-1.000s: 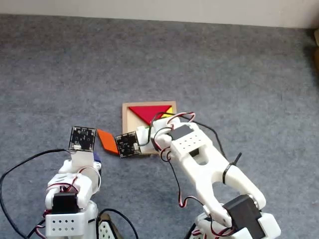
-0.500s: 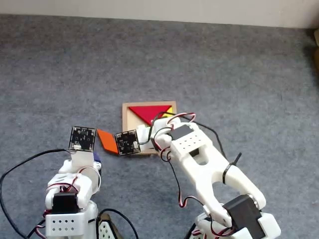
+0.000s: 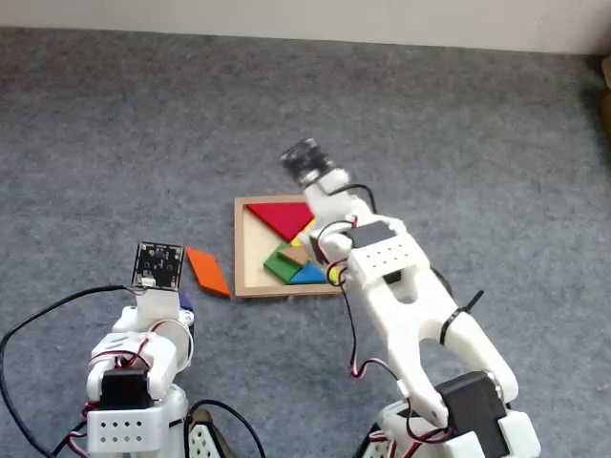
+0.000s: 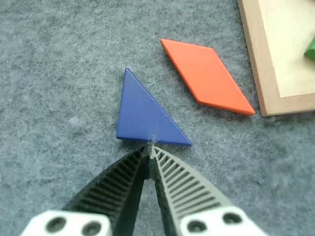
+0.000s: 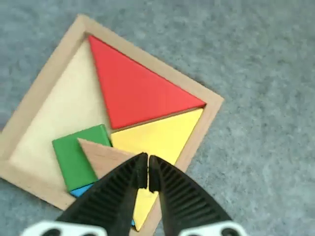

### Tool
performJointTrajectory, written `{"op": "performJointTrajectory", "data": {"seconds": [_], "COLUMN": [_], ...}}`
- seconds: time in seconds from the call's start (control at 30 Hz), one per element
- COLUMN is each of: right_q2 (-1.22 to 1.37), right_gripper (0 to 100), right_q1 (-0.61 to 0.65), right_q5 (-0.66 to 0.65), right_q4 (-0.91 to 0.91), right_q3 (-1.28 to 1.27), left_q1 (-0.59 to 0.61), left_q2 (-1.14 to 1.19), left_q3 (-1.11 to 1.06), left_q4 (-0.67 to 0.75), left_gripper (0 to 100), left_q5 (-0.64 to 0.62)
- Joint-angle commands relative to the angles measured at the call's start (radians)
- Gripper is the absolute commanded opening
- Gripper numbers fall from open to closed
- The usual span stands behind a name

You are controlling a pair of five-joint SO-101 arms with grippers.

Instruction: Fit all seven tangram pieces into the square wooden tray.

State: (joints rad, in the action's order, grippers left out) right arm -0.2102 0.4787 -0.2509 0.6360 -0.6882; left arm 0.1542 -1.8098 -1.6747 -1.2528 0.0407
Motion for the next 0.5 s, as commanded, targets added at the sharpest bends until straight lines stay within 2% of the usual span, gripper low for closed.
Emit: {"op": "performJointTrajectory", "data": {"seconds": [0.0,0.47], "right_q2": [-0.047,-0.045], "right_gripper": [0.7,0.9], "right_q1": [-0.028,0.013], "right_q5": [0.052,0.054], "right_q4": [-0.012,-0.016], "right_q3": [0.051,0.001], "left_q1": [0.010,0.010], "left_q2": [-0.008,-0.008], "left_q3": [-0.021,-0.021], "left_q4": [-0.003,-0.003], "left_gripper": [3,3], "left_q5": [-0.009,-0.009]}}
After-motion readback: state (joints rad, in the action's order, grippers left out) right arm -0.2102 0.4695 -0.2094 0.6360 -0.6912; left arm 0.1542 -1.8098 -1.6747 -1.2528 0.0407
